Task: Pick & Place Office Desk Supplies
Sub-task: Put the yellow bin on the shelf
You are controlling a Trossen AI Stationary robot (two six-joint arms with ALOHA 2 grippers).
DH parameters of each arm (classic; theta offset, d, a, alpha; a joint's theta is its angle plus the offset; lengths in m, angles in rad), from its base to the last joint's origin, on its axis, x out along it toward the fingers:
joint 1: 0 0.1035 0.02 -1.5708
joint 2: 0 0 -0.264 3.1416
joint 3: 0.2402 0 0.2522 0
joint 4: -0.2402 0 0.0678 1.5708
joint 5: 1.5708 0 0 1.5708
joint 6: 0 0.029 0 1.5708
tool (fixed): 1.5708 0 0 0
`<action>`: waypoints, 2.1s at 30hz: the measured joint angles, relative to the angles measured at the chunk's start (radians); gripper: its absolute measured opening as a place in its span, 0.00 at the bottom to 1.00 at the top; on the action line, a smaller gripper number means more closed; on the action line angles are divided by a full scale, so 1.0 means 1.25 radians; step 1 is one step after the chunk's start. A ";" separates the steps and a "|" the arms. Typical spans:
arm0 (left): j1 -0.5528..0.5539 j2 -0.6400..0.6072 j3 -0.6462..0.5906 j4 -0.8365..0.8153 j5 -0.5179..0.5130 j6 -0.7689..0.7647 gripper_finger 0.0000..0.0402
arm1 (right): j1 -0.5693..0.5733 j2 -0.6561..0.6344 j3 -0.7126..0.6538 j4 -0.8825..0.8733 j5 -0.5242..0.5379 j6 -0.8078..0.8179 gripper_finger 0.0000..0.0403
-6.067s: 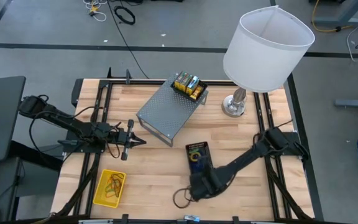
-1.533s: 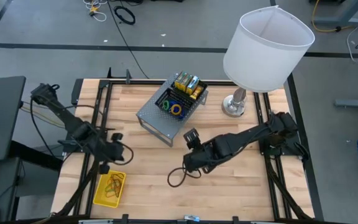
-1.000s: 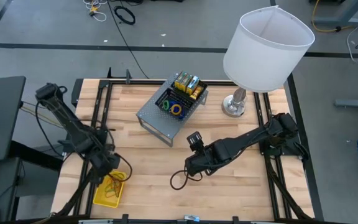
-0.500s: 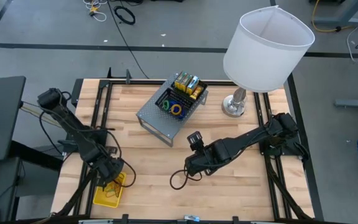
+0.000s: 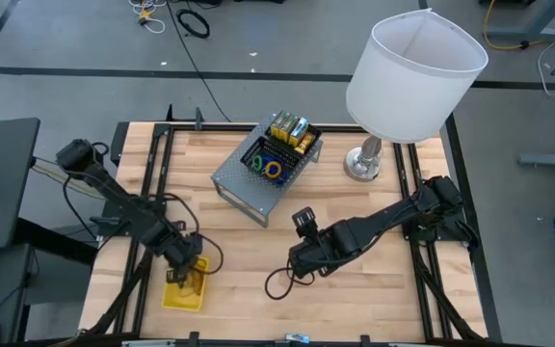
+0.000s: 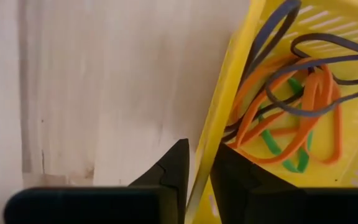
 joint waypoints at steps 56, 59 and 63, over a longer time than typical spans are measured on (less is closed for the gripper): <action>0.139 -0.497 -0.324 0.894 -0.206 0.745 0.15 | -0.017 0.164 0.000 0.749 -0.358 -0.127 0.48; 0.128 -0.537 -0.369 0.927 -0.233 0.767 0.15 | -0.048 0.186 0.003 0.782 -0.419 -0.077 0.48; 0.131 -0.574 -0.398 0.938 -0.275 0.787 0.15 | -0.071 0.248 0.063 0.785 -0.460 -0.052 0.48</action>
